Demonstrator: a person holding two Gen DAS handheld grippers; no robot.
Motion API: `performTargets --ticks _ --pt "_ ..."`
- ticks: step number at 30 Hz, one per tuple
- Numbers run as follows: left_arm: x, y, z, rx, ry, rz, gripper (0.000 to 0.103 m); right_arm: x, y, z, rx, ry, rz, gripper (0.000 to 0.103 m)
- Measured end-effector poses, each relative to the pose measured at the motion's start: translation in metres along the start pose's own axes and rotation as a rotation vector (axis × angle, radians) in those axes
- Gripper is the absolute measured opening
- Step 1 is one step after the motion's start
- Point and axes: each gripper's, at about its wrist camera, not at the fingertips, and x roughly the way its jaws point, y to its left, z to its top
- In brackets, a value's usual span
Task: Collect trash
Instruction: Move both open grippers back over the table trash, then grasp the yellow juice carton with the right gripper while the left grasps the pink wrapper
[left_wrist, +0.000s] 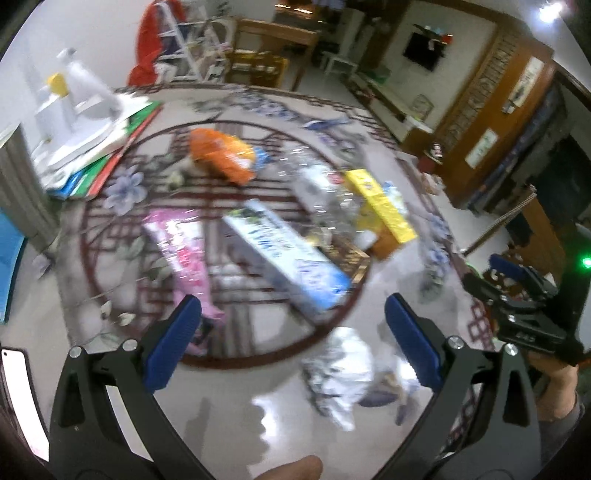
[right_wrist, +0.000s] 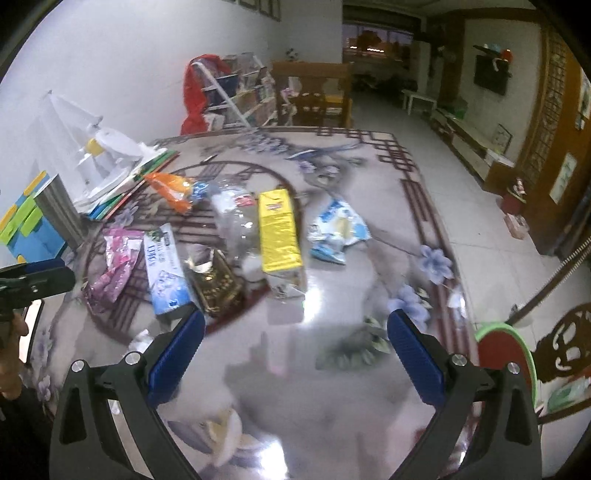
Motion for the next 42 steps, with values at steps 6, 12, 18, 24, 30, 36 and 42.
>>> performTargets --ticks 6,12,18,24,30,36,42 --pt "0.027 0.026 0.002 -0.055 0.067 0.089 0.097 0.020 0.010 0.009 -0.024 0.021 0.007 0.096" --pt "0.049 0.040 0.013 -0.070 0.091 0.141 0.097 0.046 0.008 0.019 -0.023 0.048 0.012 0.096" --pt "0.068 0.055 0.017 -0.091 0.106 0.183 0.097 0.070 0.010 0.029 -0.031 0.071 0.022 0.094" --pt "0.083 0.066 0.016 -0.099 0.129 0.210 0.097 0.090 0.013 0.039 -0.030 0.086 0.029 0.091" --pt "0.095 0.071 0.017 -0.099 0.144 0.215 0.097 0.110 0.013 0.047 -0.033 0.108 0.028 0.087" --pt "0.105 0.074 0.014 -0.095 0.161 0.230 0.097 0.128 0.011 0.048 -0.034 0.147 0.029 0.075" --pt "0.108 0.071 0.011 -0.065 0.160 0.251 0.076 0.137 0.010 0.045 -0.031 0.173 0.041 0.065"
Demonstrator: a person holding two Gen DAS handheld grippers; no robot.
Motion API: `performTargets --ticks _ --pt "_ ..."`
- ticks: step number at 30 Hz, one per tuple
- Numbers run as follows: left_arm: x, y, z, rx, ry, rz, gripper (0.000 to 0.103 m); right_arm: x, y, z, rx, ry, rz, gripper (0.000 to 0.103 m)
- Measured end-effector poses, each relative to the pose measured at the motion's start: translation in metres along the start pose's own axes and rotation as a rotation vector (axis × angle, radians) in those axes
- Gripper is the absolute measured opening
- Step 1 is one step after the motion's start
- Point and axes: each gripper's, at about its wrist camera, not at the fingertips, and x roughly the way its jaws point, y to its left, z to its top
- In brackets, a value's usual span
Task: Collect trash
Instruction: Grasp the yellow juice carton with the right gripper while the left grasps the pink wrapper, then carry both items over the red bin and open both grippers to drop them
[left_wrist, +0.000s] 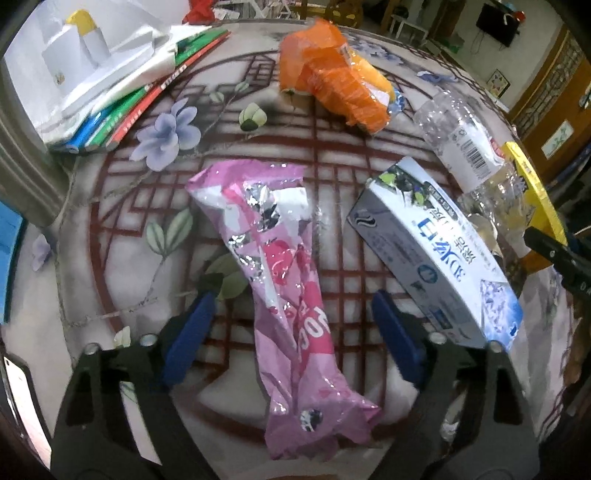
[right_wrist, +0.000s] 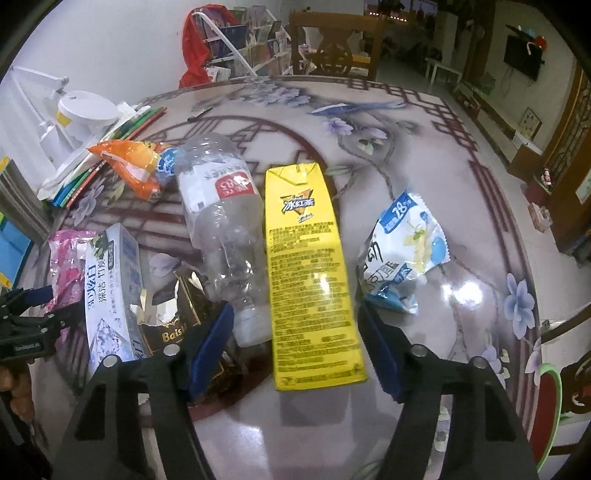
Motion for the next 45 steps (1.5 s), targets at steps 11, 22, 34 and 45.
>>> performTargets --ticks 11,22,34,45 --pt "-0.009 -0.008 -0.004 0.036 -0.015 -0.028 0.026 -0.010 -0.004 -0.005 -0.012 -0.001 -0.016 0.036" --pt "-0.040 -0.015 -0.010 0.042 -0.072 -0.058 0.023 -0.047 -0.007 -0.013 0.003 -0.060 -0.026 0.036" --pt "-0.094 -0.041 -0.025 0.102 -0.163 -0.086 0.023 -0.110 -0.014 -0.042 0.032 -0.142 -0.025 0.036" --pt "-0.138 -0.103 -0.035 0.210 -0.222 -0.158 0.023 -0.159 -0.048 -0.082 0.093 -0.189 -0.063 0.036"
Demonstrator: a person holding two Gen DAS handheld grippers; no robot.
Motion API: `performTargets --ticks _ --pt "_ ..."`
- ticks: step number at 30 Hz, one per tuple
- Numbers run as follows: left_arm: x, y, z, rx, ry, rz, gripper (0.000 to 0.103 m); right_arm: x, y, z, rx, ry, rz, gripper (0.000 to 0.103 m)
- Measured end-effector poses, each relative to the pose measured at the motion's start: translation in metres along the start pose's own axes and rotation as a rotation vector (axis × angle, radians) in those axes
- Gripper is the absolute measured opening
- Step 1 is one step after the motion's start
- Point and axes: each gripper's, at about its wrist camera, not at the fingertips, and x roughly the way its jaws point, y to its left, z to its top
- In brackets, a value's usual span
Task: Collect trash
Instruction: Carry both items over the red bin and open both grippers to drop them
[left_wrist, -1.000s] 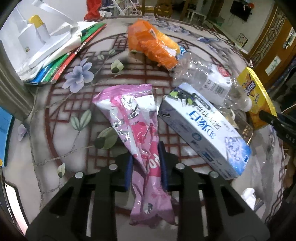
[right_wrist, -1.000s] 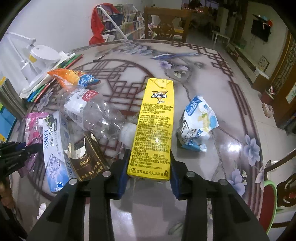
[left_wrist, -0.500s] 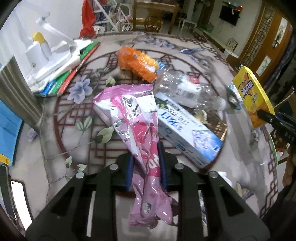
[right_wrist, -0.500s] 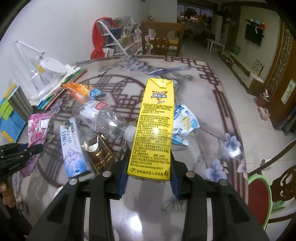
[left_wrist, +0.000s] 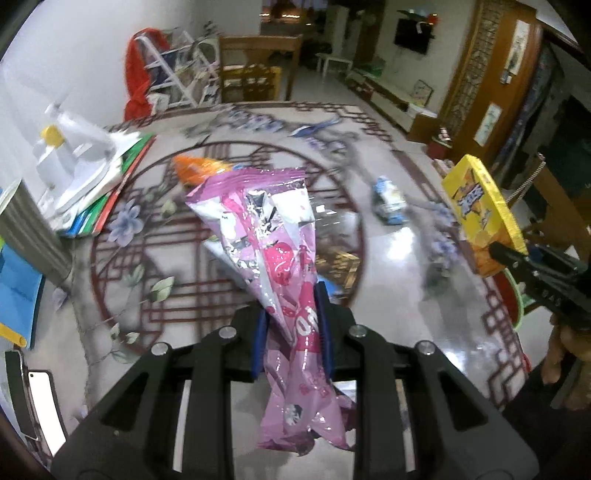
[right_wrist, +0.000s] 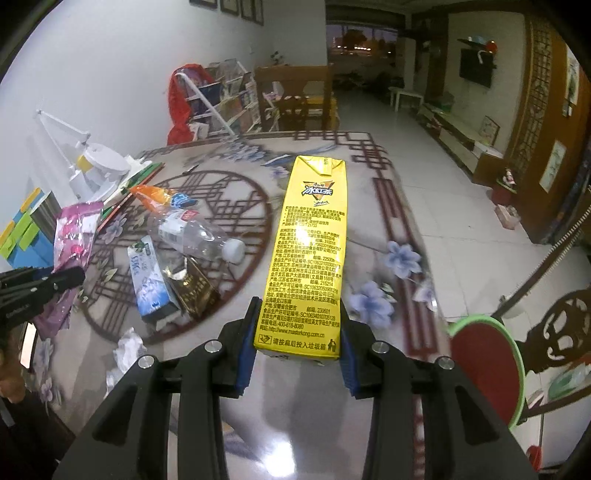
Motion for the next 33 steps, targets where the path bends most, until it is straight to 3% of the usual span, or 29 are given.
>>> performTargets --ticks 15,23,33 --pt "0.001 -0.132 0.021 0.177 -0.009 -0.163 0.023 -0.055 -0.094 -0.026 0.130 -0.060 -0.109 0.036" --pt "0.016 -0.212 0.032 0.277 0.006 -0.297 0.023 -0.076 -0.164 -0.048 0.228 -0.070 -0.177 0.036" --pt "0.049 -0.291 0.039 0.315 0.066 -0.467 0.023 -0.086 -0.223 -0.076 0.320 -0.057 -0.234 0.036"
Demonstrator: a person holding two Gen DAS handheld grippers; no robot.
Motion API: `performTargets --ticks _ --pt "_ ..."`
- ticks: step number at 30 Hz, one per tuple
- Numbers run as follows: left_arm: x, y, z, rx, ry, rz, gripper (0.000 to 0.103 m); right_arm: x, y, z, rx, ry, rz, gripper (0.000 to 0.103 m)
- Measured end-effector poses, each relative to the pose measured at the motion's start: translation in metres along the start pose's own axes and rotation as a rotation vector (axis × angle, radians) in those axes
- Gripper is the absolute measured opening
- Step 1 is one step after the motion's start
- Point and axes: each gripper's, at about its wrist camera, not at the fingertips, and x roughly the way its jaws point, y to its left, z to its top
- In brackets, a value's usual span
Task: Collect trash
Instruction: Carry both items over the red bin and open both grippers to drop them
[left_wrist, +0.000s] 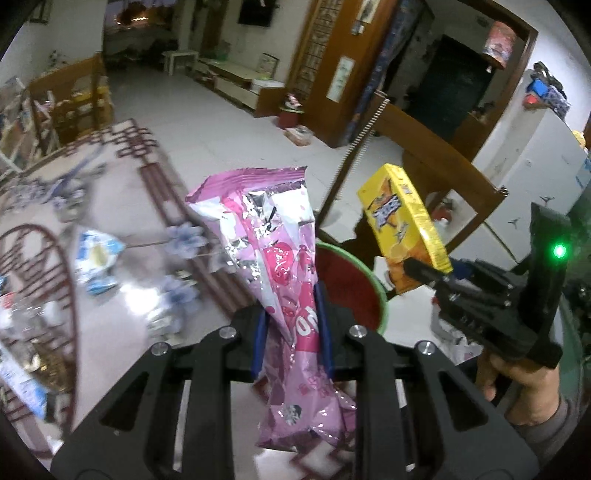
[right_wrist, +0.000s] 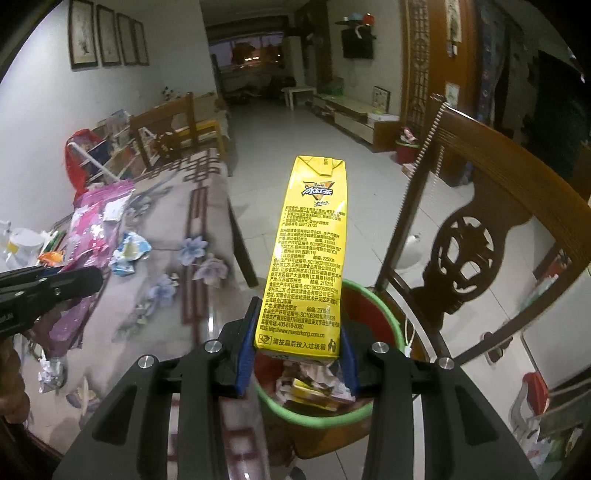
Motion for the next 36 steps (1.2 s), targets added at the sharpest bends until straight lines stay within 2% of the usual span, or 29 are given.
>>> performTargets --ticks 6,16,32,34,35,36 --pt "0.028 -0.025 0.006 0.016 0.020 -0.056 0.023 0.003 -0.023 -0.007 0.043 0.006 -0.012 0.036" --pt "0.060 -0.041 0.012 -0.001 0.069 -0.130 0.023 0.010 -0.044 -0.018 0.082 0.032 -0.017 0.036" --pt "0.086 -0.049 0.022 0.001 0.104 -0.130 0.024 0.030 -0.040 -0.023 0.081 0.073 0.006 0.036" --pt "0.087 -0.049 0.026 -0.006 0.097 -0.127 0.031 0.031 -0.040 -0.023 0.082 0.074 0.006 0.037" --pt "0.086 -0.048 0.027 -0.011 0.093 -0.124 0.042 0.031 -0.040 -0.023 0.081 0.074 0.006 0.038" --pt "0.085 -0.046 0.029 -0.019 0.088 -0.124 0.050 0.031 -0.040 -0.023 0.083 0.074 0.006 0.044"
